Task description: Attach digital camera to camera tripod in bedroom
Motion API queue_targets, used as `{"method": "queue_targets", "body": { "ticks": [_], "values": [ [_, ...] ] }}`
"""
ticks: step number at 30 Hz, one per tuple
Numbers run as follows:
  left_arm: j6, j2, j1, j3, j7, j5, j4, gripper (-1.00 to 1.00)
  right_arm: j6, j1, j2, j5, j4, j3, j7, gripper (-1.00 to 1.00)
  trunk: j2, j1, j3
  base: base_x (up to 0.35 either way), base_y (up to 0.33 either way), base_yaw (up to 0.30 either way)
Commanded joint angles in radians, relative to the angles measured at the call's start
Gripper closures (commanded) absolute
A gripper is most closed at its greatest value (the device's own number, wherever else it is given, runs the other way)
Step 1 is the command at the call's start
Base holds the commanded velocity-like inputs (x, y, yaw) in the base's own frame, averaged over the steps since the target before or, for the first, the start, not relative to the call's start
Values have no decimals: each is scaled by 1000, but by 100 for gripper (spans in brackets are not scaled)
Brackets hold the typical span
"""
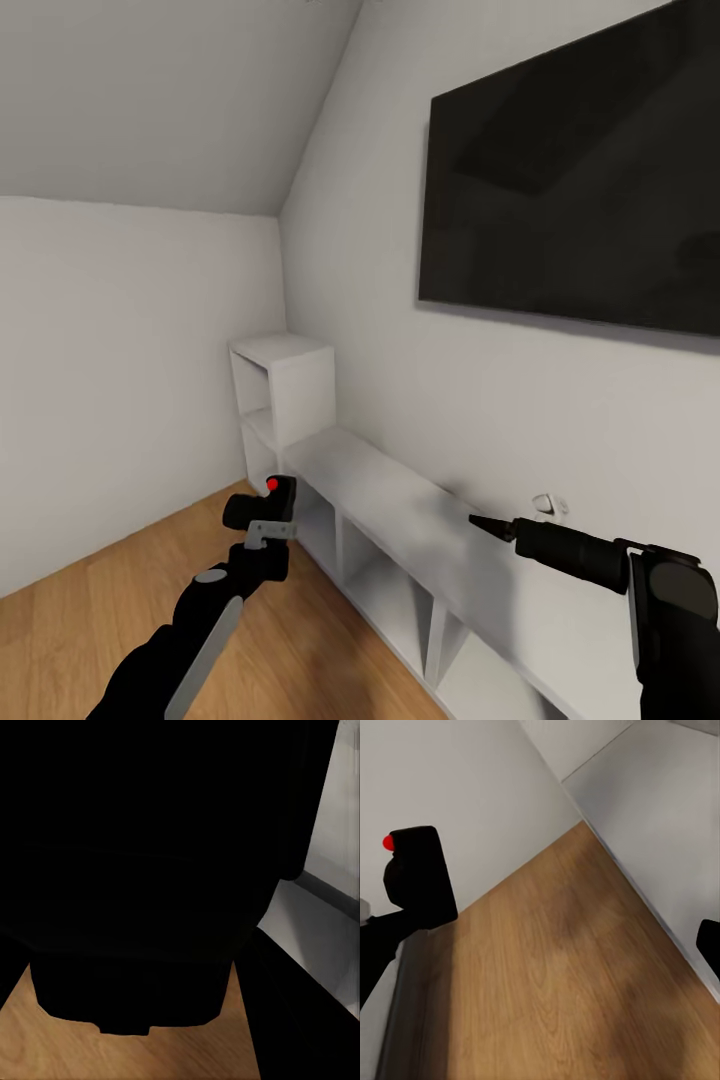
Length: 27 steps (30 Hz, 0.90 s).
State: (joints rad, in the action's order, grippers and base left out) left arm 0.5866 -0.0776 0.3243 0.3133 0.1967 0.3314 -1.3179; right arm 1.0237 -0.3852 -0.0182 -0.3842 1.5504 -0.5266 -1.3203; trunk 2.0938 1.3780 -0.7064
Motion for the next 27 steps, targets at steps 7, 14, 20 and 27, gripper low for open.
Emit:
{"method": "queue_targets", "body": {
  "ticks": [7,14,20,27],
  "values": [
    [7,-2,1,2,7,32,-1,100,6,-1,-2,-10,0,-1,15,-100,-49,-27,21,0,0,0],
    [8,-2,1,1,7,46,-1,100,6,-1,-2,-10,0,-1,23,-100,-98,-54,43,0,0,0],
    [11,-2,1,1,7,70,-1,100,5,-1,-2,-10,0,-1,24,-100,-140,-77,62,0,0,0],
    [14,-2,1,-59,7,79,-1,100,4,-1,-3,-10,0,5,24,-100,-189,-104,84,0,0,0]
  ]
}}
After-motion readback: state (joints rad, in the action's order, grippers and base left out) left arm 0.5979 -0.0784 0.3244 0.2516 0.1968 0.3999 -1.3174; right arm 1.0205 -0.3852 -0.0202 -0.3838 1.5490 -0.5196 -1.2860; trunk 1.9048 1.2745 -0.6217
